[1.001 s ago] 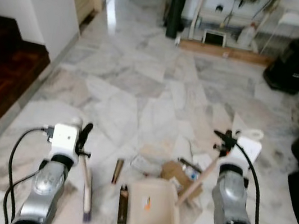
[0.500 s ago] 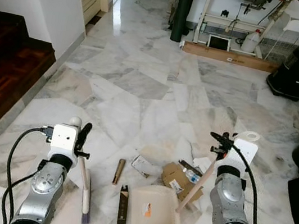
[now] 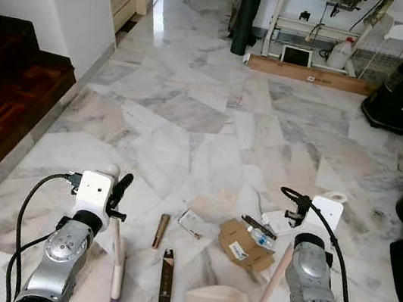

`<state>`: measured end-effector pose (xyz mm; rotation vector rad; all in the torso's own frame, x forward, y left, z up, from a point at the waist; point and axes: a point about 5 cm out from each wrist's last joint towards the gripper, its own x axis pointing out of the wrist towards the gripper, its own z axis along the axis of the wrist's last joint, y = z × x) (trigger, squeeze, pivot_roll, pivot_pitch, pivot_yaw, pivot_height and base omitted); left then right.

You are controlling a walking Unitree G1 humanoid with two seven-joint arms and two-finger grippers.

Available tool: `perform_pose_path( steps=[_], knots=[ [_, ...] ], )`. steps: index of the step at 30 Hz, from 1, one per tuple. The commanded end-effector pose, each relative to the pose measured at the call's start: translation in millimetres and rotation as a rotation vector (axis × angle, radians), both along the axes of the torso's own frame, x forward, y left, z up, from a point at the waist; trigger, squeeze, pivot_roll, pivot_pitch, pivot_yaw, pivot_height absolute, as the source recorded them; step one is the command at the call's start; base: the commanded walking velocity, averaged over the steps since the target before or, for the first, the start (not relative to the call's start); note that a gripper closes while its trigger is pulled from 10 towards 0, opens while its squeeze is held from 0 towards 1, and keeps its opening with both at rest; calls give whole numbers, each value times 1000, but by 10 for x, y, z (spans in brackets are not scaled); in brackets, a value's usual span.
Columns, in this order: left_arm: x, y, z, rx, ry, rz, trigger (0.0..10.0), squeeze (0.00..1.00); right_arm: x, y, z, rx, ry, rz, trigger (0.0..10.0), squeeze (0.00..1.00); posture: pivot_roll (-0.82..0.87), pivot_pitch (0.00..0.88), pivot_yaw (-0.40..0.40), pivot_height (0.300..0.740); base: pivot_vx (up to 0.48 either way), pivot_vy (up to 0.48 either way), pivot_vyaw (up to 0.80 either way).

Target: Sweep floor

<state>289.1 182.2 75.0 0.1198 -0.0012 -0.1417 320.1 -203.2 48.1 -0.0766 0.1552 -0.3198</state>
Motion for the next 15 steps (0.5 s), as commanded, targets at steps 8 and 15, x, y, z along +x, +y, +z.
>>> perform_pose_path(
  steps=[8,15],
  knots=[
    [-24,-28,-30,-28,49,-59,10000,0,46,63,8,-6,19,12,10000,0,22,76,-23,740,0,0,0],
    [-30,-12,-43,-42,68,-70,10000,0,-38,25,-184,51,169,-43,10000,0,23,78,-23,740,0,0,0]
  ],
)
